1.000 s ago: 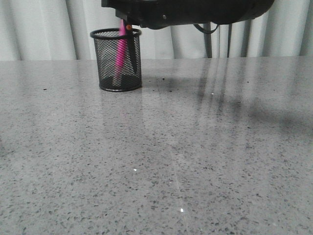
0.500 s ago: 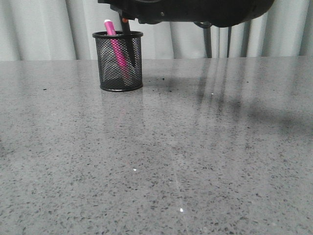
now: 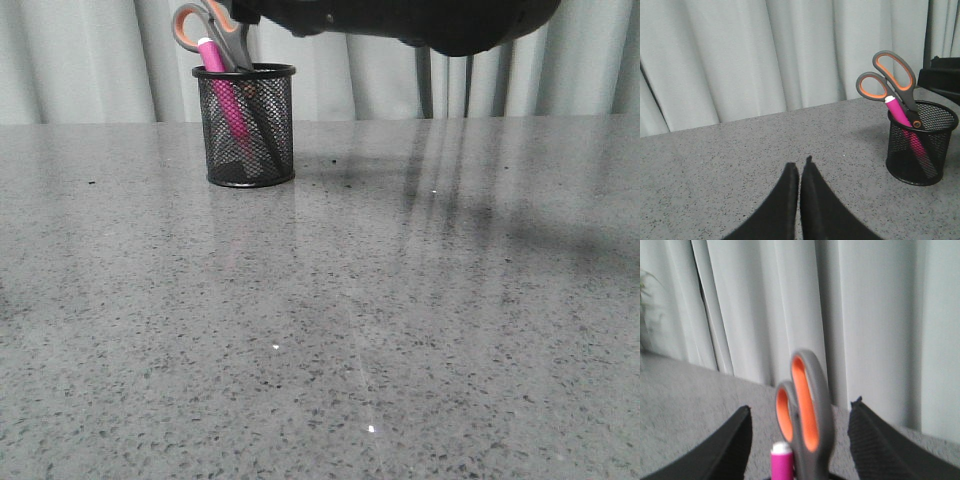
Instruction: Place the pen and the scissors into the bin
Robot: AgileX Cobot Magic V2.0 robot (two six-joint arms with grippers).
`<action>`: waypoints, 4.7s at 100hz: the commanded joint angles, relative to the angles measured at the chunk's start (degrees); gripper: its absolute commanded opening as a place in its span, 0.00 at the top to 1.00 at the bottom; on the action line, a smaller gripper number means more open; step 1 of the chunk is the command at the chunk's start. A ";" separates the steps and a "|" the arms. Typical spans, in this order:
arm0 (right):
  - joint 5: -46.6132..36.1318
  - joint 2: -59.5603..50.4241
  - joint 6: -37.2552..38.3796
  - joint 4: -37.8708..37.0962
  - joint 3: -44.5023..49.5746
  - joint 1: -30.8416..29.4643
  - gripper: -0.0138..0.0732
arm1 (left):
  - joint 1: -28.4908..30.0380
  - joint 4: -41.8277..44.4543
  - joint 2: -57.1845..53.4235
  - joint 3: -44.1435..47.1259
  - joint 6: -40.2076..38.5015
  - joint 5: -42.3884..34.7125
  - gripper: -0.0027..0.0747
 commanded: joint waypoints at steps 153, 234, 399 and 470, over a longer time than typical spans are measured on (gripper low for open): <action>9.03 -82.94 -0.47 -0.89 70.43 -15.86 0.93 | 0.07 -8.95 -35.49 20.91 -0.50 -7.78 0.99; 8.63 -82.94 -0.47 -0.80 70.43 -15.86 0.93 | 0.07 -8.95 -35.49 20.91 -0.50 -7.72 0.99; 8.63 -82.94 -0.47 -0.80 70.43 -15.86 0.93 | 3.36 49.02 -40.65 33.39 -55.53 -5.43 0.99; 29.50 -97.04 -14.47 10.70 71.09 -21.29 0.93 | 3.36 49.02 -40.65 33.39 -55.53 -5.43 0.99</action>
